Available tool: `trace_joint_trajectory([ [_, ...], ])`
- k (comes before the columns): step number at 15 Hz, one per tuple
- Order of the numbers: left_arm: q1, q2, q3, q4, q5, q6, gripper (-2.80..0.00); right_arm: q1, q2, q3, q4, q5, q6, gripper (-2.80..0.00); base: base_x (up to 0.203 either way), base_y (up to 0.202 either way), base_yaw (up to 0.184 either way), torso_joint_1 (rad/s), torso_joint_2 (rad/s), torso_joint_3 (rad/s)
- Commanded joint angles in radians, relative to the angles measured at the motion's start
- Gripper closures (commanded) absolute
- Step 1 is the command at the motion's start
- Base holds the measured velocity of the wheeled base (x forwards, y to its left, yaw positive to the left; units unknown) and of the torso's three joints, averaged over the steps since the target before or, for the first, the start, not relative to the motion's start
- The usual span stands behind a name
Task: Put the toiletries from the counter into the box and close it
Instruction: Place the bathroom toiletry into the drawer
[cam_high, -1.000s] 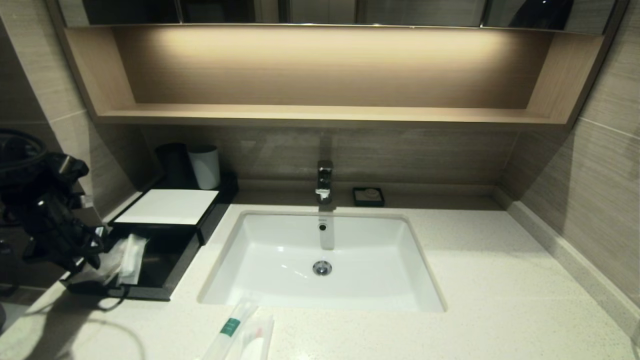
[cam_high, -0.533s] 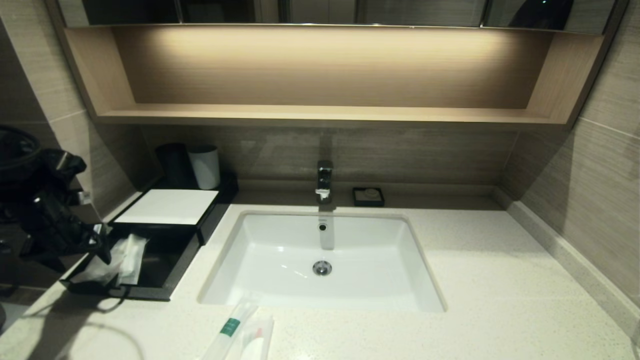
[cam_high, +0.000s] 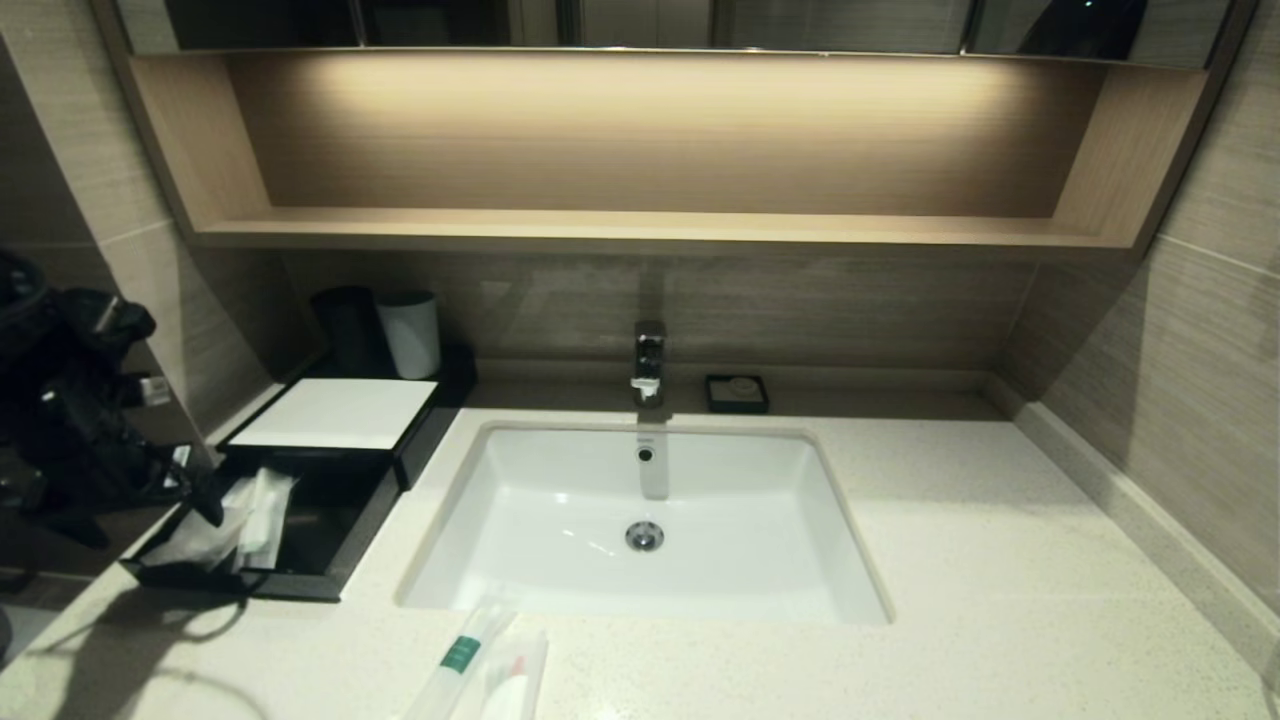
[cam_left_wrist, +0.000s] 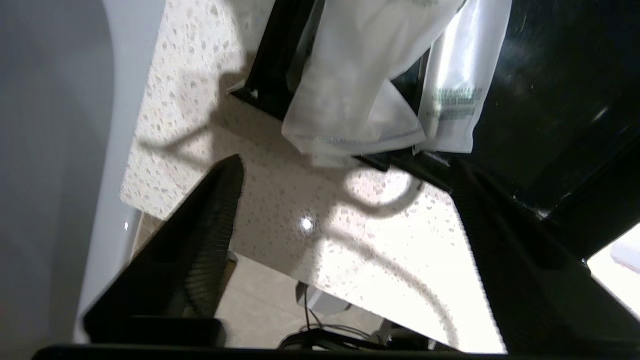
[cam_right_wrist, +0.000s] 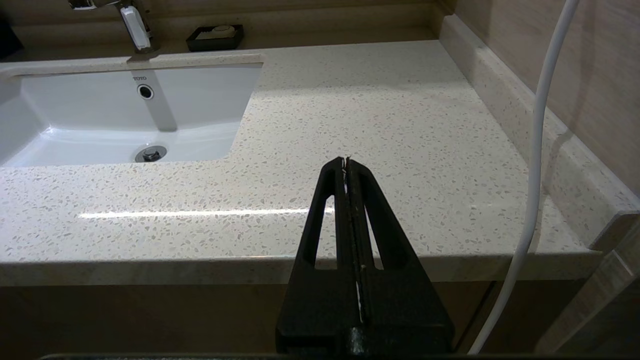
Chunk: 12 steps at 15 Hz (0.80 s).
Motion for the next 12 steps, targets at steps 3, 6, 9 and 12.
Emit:
trace_joint_trajectory([
  [3, 0.0, -0.01, 0.013, 0.022, -0.002, 0.0, 0.0, 0.001, 0.002, 0.0, 0.0, 0.0, 0.001, 0.0, 0.0, 0.0, 0.0, 0.0, 0.0, 0.0],
  [6, 0.0, 0.0, 0.014, 0.057, 0.001, 0.003, 0.0, 0.0, 0.002, 0.0, 0.0, 0.0, 0.001, 0.0, 0.0, 0.0, 0.0, 0.0, 0.0, 0.0],
  [9, 0.007, 0.02, 0.022, 0.08, 0.004, 0.001, 0.0, 0.001, 0.002, 0.0, 0.0, 0.0, 0.001, 0.0, 0.0, 0.0, 0.0, 0.0, 0.0, 0.0],
  [12, 0.025, 0.07, 0.012, 0.069, 0.004, 0.001, 0.0, 0.001, 0.001, 0.0, 0.0, 0.0, 0.001, 0.0, 0.0, 0.0, 0.0, 0.0, 0.0, 0.0],
])
